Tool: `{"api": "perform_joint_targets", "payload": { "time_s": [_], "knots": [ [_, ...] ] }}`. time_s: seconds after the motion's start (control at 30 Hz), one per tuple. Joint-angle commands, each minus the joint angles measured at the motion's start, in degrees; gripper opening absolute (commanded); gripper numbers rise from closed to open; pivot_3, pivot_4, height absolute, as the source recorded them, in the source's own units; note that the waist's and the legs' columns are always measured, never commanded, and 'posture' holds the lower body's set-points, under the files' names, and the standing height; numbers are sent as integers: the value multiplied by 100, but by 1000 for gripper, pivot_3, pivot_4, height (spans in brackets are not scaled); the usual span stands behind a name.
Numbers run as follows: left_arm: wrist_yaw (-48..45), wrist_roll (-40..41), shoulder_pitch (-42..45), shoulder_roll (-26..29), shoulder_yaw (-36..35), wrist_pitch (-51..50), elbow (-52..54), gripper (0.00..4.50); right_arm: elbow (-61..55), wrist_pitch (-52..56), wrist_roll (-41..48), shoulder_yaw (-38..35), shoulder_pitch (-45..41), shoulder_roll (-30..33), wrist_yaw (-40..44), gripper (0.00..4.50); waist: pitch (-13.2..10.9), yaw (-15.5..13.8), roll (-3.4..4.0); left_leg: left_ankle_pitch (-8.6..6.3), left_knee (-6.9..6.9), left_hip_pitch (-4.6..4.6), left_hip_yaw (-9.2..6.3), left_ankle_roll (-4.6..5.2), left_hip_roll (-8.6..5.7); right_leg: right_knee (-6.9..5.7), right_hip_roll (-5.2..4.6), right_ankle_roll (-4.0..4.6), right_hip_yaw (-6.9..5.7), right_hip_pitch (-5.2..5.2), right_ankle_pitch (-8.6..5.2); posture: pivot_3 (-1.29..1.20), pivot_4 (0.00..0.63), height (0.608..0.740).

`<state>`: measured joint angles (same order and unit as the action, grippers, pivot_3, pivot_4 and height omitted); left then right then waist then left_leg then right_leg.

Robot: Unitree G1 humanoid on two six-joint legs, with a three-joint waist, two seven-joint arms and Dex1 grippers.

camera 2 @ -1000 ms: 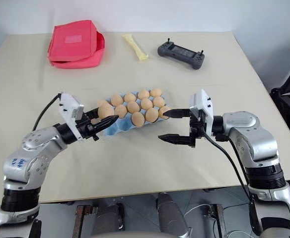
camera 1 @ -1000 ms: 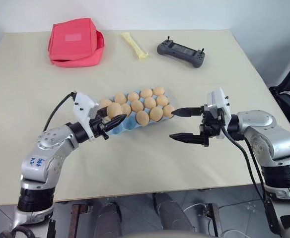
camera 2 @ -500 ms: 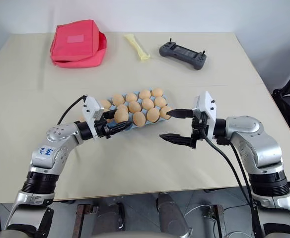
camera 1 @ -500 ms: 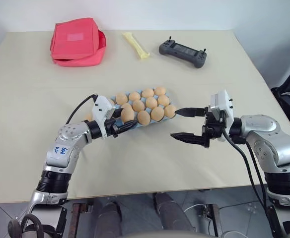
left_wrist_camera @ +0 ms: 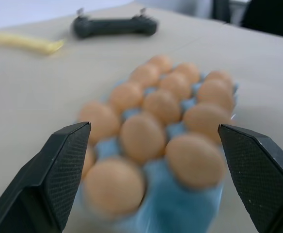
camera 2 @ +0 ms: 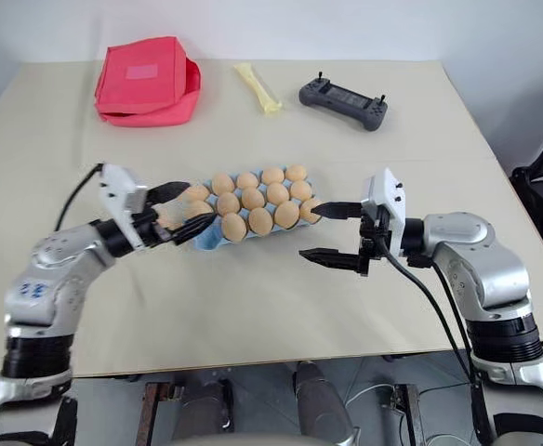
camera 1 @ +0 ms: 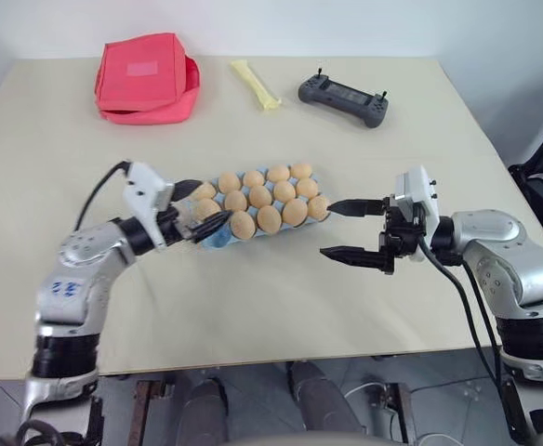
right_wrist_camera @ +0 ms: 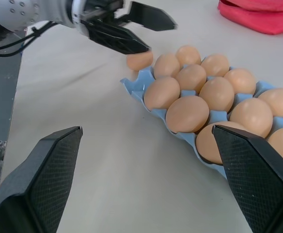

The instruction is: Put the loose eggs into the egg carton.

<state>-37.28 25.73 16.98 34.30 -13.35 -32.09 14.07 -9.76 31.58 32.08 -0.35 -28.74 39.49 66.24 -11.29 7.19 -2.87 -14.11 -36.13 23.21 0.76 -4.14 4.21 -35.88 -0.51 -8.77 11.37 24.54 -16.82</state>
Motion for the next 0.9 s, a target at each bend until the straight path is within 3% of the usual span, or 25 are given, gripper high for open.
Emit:
{"api": "perform_joint_targets", "payload": {
  "time_s": [0.03, 0.27, 0.3, 0.5, 0.7, 0.9],
  "knots": [
    [68, 178, -673, 262, -742, -144, 446, 4476, 82, -134, 30, -69, -157, 44, 108, 4500, 0, 10, 0, 0, -1, 0, 1, 0, 0, 1, -1, 0, 0, 0, 0, 0, 150, 740],
    [48, 283, -2232, 183, -1703, 79, 693, 4476, 357, -205, -26, 74, -344, -25, 286, 4500, 0, 54, -1, 0, -3, 0, 3, 0, 0, 3, -5, 30, -2, 0, -16, 0, 150, 740],
    [41, 306, -2388, 164, -1810, 102, 711, 4476, 386, -214, -36, 88, -365, -36, 299, 4500, 0, 57, -1, 0, -3, 0, 2, 0, 0, 3, -5, 97, -2, 0, -52, 0, 150, 740],
    [-12, 391, -2880, 176, -2130, 173, 770, 4476, 486, -262, -27, 137, -420, -43, 363, 4500, 0, 71, -1, 0, -3, -1, 3, 0, 0, 3, -6, 103, -2, 0, -55, 0, 150, 740],
    [66, 277, -2032, 302, -1570, 207, 404, 4476, 446, -287, 75, 96, -380, -41, 496, 4500, 0, 43, -2, 1, -5, -2, 2, 0, -1, 3, -5, 104, -4, -2, -56, 0, 150, 740],
    [-110, -127, -692, 380, -722, 527, -729, 4476, 275, -215, 140, 12, -291, 8, 480, 4500, 0, 87, -2, 2, -7, -3, 3, 0, -2, 1, -4, 89, -3, -3, -47, 0, 150, 740]
  ]
}}
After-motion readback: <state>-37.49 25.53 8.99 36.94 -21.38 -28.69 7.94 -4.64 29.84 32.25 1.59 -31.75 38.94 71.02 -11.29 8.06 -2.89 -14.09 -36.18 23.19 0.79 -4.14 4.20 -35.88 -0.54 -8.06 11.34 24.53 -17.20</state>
